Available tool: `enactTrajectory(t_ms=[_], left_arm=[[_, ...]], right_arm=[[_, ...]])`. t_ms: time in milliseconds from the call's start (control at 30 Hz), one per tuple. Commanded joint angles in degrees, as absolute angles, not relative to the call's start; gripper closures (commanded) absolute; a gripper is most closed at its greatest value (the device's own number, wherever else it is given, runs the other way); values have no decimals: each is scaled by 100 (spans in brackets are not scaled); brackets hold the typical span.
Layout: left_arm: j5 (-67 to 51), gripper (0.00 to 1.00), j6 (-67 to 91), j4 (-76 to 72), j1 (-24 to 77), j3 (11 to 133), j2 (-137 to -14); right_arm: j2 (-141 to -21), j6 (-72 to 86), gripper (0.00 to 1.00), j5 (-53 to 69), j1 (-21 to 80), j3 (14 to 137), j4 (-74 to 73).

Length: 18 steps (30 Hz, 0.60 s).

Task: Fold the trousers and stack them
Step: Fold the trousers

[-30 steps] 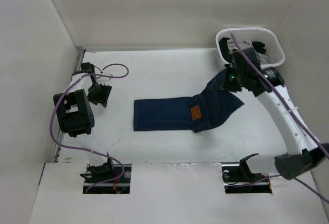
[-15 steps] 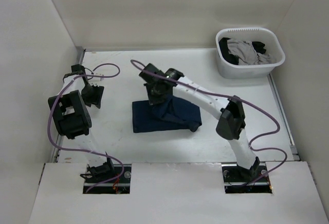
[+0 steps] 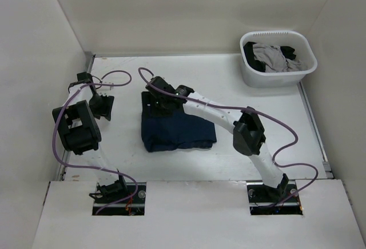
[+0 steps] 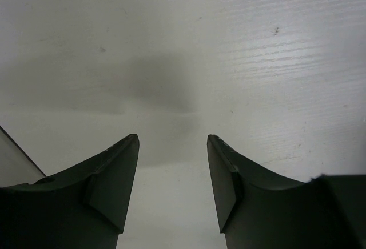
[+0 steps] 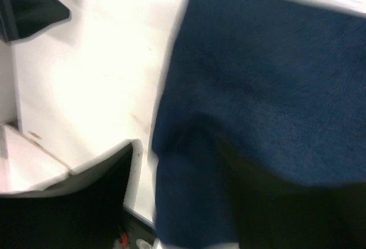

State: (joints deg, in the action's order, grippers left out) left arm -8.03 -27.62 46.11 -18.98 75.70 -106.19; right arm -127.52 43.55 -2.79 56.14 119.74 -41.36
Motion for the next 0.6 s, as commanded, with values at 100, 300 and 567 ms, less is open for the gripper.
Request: enactTrajectory(t_ms=[100,300,567], left_arm=[[-940,50,-2707,4562,-1991,7497,-10521],[-1282,50,-2672,4693,-1877,7436,-10222],[-2838,48,-1917,4931,-595,7726,-9888]], right_arm=[[-11922,3886,0,1098,5603,11192,-2331],[-9407,4306,0,-43,4559,7940,-2030],[-9000,4236,0,737,2852,5645,-1610]])
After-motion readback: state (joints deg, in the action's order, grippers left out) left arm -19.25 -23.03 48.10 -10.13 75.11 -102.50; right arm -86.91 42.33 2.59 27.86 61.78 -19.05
